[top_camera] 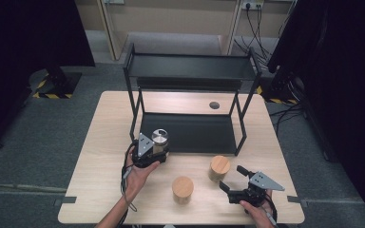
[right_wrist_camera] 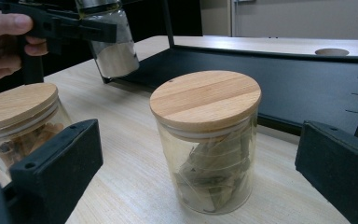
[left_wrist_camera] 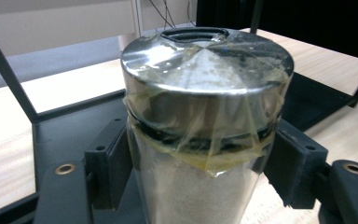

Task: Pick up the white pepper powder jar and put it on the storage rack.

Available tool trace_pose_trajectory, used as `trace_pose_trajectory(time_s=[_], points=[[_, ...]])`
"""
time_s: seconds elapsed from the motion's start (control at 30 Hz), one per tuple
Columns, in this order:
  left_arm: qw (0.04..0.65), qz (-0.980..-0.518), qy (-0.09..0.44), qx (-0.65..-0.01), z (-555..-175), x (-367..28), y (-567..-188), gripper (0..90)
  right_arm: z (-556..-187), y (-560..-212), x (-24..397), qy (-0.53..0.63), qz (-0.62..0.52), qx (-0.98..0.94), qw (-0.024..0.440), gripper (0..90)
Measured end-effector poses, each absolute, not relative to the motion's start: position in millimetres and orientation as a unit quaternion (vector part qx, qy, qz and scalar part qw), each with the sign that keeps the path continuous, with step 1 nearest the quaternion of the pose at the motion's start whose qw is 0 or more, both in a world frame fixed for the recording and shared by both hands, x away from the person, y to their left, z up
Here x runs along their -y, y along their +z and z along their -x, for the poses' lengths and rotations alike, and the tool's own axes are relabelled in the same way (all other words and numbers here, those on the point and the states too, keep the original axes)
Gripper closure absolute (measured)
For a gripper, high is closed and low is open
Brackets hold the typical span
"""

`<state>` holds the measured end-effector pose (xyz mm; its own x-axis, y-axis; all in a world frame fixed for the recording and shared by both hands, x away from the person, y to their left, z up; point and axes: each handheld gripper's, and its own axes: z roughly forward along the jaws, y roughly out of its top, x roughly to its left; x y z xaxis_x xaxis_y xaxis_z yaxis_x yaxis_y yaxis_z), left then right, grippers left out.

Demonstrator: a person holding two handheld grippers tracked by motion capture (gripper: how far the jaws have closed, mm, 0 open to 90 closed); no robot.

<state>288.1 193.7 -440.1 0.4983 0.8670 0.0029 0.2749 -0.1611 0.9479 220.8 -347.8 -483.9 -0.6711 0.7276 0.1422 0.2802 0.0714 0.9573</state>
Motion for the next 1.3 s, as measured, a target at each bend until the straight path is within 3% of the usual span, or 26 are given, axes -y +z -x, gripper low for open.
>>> trace_pose_trajectory(time_s=[1.3], points=[[0.474, -0.684, 0.317, -0.454, -346, -168, -455, 30.6, -222, -485, 349, 0.582, -0.357, -0.705, 0.188, 0.9]])
